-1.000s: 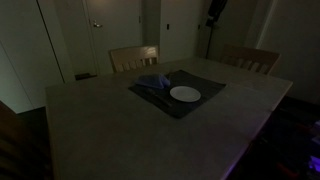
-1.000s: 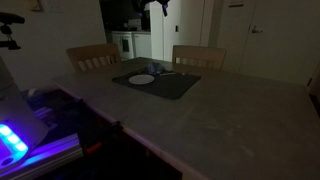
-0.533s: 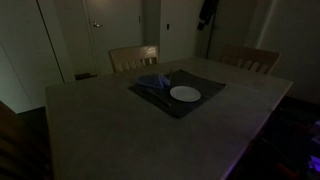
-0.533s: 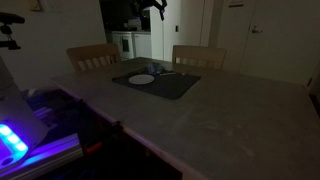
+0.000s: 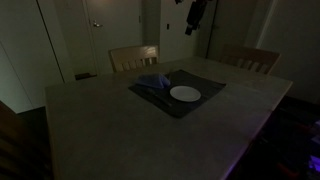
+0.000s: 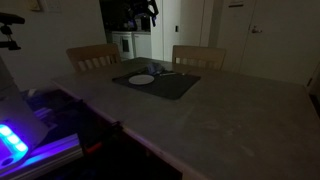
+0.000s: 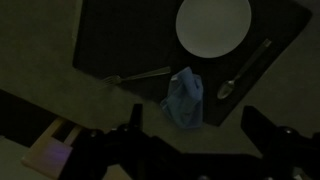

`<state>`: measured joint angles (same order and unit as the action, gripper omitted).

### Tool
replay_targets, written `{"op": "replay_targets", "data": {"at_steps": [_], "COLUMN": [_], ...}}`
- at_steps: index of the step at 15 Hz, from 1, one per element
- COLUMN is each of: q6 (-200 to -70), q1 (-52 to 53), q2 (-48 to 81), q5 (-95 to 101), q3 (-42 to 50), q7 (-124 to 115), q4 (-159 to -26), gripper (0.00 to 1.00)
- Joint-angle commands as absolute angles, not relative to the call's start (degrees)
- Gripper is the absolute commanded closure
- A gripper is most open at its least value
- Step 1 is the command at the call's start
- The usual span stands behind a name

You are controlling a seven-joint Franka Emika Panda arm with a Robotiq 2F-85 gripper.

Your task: Put the spoon on the white plate

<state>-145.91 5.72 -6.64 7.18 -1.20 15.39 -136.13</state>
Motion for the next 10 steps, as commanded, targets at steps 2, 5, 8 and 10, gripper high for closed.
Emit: {"op": "replay_targets", "data": {"at_steps": [2, 5, 8, 10], "q6": [-147.16, -146.99, -146.67, -146.33], "q1": [6.81, 7.23, 7.35, 7.12], "q2": [-2.39, -0.15, 2.37, 4.29], "q5": [2.31, -0.04, -2.78, -4.98], "q3": [-2.57, -3.49, -4.47, -5.21], "q7": [19.04, 21.36, 24.33, 26.77], "q4": [-133.45, -131.95, -130.23, -128.8], "gripper": [0.0, 0.0, 0.0, 0.0]}}
